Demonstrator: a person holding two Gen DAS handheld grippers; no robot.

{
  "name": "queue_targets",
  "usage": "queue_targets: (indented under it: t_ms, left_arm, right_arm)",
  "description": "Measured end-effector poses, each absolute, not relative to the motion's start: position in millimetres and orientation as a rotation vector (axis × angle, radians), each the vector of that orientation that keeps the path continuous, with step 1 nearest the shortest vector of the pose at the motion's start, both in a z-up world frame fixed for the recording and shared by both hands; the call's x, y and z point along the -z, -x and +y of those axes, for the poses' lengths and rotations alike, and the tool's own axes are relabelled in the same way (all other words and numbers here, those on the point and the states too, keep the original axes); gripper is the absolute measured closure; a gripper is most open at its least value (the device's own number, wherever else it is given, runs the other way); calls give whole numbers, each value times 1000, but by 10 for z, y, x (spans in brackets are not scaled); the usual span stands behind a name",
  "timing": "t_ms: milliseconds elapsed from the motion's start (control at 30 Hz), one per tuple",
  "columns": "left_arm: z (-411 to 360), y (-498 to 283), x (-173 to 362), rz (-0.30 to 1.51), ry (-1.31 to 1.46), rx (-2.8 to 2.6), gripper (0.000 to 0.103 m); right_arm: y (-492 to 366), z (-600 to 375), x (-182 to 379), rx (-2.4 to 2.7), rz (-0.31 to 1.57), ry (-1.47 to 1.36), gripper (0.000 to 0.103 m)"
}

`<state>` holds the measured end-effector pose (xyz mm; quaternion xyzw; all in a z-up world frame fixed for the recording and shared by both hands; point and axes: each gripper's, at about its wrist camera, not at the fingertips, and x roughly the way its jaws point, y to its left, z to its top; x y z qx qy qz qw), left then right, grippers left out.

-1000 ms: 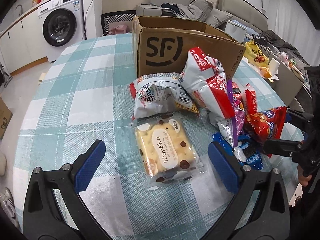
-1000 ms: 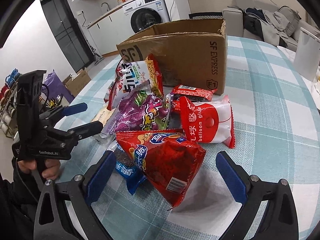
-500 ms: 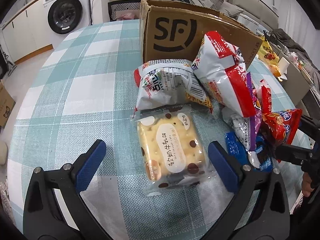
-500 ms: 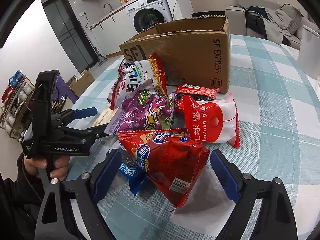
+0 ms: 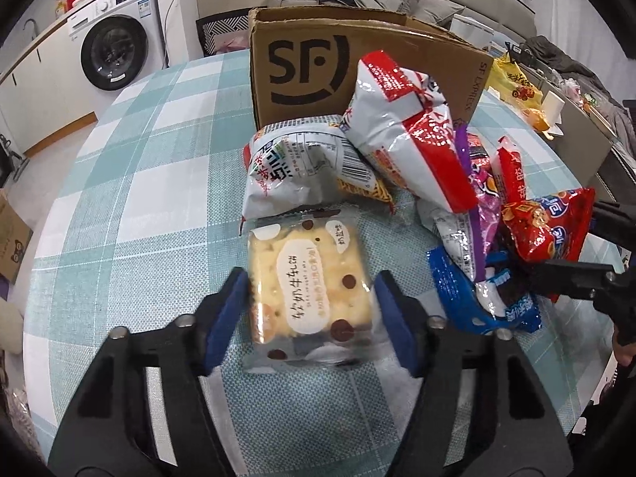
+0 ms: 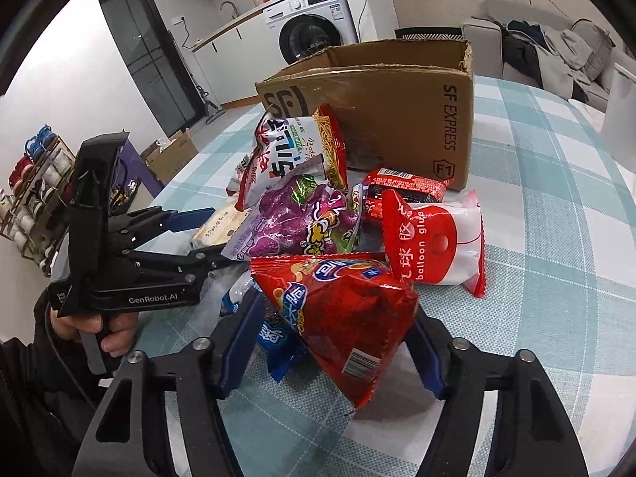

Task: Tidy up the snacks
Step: 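Grasp the cream bun pack with the left gripper while the right gripper grasps the red chip bag, then lift both held packs and carry them over the open box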

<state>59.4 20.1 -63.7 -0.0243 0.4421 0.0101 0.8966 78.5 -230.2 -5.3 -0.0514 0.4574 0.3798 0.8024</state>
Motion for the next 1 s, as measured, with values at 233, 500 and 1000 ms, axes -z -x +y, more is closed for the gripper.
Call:
queue_targets:
  t_ms: [233,500,1000]
  left_arm:
    - [185,-532,601,909,66,21,46]
    - [172,-458,504,877,74,48,46]
    - [207,-381,408,862,95,72,47]
  right_arm:
    - [-766,-2326,0,-831,943,123,54]
    - [-771,-2347,-20,-845,930,115,57]
    - [-752,-2448,-177,-868,877,72,58]
